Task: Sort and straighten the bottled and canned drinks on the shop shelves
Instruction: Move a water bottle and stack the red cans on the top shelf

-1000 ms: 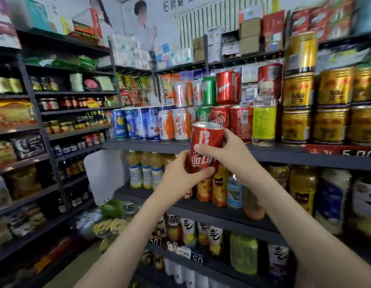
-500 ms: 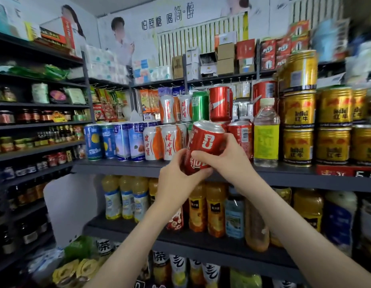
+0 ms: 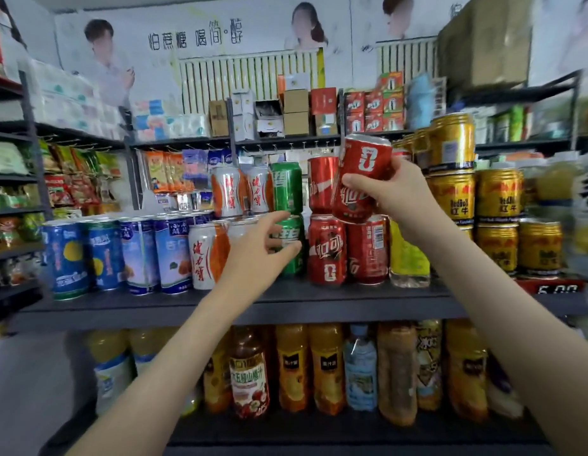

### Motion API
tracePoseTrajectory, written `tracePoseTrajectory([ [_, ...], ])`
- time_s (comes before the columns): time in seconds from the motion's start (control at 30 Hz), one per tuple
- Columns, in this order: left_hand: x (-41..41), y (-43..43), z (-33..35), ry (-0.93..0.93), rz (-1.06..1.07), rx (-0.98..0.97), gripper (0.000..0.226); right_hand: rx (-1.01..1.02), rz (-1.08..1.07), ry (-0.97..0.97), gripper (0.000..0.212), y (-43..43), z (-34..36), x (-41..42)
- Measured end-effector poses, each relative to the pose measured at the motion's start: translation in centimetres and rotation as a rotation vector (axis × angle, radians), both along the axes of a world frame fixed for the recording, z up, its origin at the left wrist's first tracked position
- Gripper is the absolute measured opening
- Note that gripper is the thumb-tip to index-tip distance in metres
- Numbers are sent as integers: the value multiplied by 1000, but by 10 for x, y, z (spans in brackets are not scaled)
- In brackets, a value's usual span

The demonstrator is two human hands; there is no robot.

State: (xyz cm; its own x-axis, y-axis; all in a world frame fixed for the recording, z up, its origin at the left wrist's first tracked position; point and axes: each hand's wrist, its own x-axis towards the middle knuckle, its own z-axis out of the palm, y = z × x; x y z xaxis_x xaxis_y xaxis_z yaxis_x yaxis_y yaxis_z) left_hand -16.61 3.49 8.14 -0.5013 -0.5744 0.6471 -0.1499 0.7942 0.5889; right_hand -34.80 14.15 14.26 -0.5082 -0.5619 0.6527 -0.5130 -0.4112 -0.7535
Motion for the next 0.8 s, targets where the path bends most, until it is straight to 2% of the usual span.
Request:
tracePoseTrajectory([
  [0.13, -16, -9, -3, 18, -72, 62, 53, 62, -46, 59, 44, -2, -18, 8],
  [0.33, -35, -18, 18, 26, -88, 54, 50, -6, -85, 25, 44, -24, 5, 4],
  [0.47, -47, -31, 26, 28, -80, 100, 53, 77, -111, 50, 37, -45, 18, -3],
  [0.57, -55, -38, 29, 54, -90, 123, 55, 140, -123, 81, 40, -58, 19, -5],
  [0.67, -65, -42, 31, 80, -104, 128, 60, 194, -151, 148, 31, -64, 20, -5],
  [0.8, -75, -42, 33, 46, -99, 137, 68, 219, -206, 188, 45, -70, 20, -7],
])
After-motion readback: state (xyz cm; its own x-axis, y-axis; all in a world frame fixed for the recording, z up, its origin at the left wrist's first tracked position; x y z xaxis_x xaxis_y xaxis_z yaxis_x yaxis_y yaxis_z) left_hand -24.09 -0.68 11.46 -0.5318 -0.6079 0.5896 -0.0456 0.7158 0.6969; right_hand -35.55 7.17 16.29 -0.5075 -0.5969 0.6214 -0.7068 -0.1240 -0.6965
